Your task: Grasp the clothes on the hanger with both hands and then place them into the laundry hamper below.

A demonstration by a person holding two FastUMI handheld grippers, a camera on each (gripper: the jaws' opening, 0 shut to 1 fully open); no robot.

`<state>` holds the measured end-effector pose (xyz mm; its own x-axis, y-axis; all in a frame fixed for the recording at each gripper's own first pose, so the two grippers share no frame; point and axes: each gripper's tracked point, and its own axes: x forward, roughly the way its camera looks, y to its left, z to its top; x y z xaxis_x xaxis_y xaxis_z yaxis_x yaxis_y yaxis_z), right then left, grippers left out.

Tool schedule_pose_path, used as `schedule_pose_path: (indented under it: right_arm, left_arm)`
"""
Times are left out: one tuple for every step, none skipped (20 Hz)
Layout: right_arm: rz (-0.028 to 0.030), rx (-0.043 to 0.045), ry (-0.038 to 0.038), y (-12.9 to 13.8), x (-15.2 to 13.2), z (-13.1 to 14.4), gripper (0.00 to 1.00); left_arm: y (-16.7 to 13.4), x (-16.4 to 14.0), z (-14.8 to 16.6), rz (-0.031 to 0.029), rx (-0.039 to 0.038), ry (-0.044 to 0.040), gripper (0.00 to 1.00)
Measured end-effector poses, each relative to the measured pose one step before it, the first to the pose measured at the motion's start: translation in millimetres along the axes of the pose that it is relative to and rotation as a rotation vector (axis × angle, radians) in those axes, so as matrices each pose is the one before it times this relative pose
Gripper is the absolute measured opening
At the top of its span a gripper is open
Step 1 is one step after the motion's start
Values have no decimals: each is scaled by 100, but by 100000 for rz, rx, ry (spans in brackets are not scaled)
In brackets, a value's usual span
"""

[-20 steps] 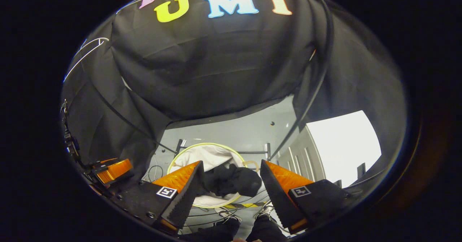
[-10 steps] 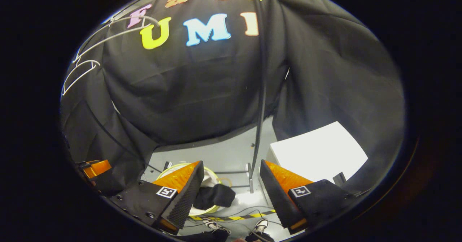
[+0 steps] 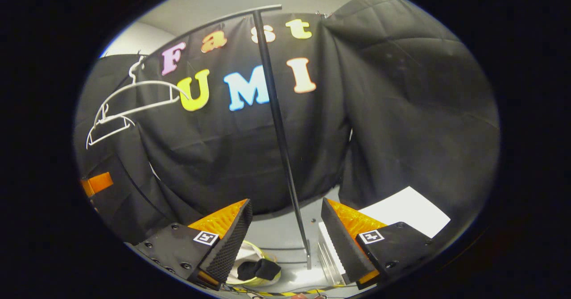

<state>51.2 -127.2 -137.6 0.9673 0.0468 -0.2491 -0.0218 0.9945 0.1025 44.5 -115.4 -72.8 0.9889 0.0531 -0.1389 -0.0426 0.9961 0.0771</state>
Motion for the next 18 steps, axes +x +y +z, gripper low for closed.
schedule_pose_path:
  right_arm:
    - [1931, -763, -3834, -96, -241, 1512, 98]
    - [1785, -1053, -4001, 42, -621, 1730, 98]
    - [1572, -947, -4146, 175, -413, 1825, 98]
    - [745, -649, -3670, 242, -197, 1857, 92]
    - [309, -168, -3339, 211, -112, 1581, 98]
    - [36, 538, -2802, 341, -7, 1342, 95]
    - [227, 788, -3453, 407, -196, 1496, 98]
    - [122, 753, -2958, 645, -195, 1394, 93]
    - [322, 304, -3071, 675, -126, 1241, 98]
    - [494, -304, -2905, 722, -203, 1046, 98]
    - [793, -376, -2325, 794, -118, 1079, 95]
    - [1046, -331, -2297, 982, -265, 966, 98]
    - [248, -84, -648, 720, -169, 442, 98]
    - [305, -29, 254, 597, -154, 102, 98]
    - [-263, -193, 681, 498, -255, 17, 92]
    - [-473, -151, 1325, 344, -245, -212, 92]
    - [-745, 264, 834, 263, -289, -163, 97]
    - [-803, 287, 89, 243, -101, -73, 97]
  left_arm:
    - [-904, -617, 2035, 384, -703, -4057, 94]
    - [-694, -458, 1822, 47, -1485, -3523, 94]
    - [-1094, -468, 1719, -390, -1885, -3149, 94]
    - [-996, -432, 1827, -1135, -1732, -3205, 94]
    - [-1090, -483, 1980, -1745, -951, -3248, 94]
    - [-953, -310, 2121, -1877, 46, -3430, 94]
    - [-865, -400, 1828, -2038, 956, -2760, 94]
    - [-427, -233, 1486, -1021, 1212, -1670, 94]
    - [183, -115, 790, -284, 743, -785, 94]
    - [390, -151, 790, 389, 170, -784, 94]
    - [507, -46, 707, 764, 128, -1011, 94]
    - [648, -231, 742, 1134, -187, -1406, 94]
    - [653, -244, 546, 686, -215, -835, 94]
    - [812, -182, 368, 607, -518, -540, 94]
    - [717, -167, 109, 579, -783, -48, 94]
    - [974, -296, 55, 1054, -1008, 57, 94]
    - [930, -234, 13, 782, -633, -247, 94]
    - [954, -111, 57, 654, -187, -869, 94]
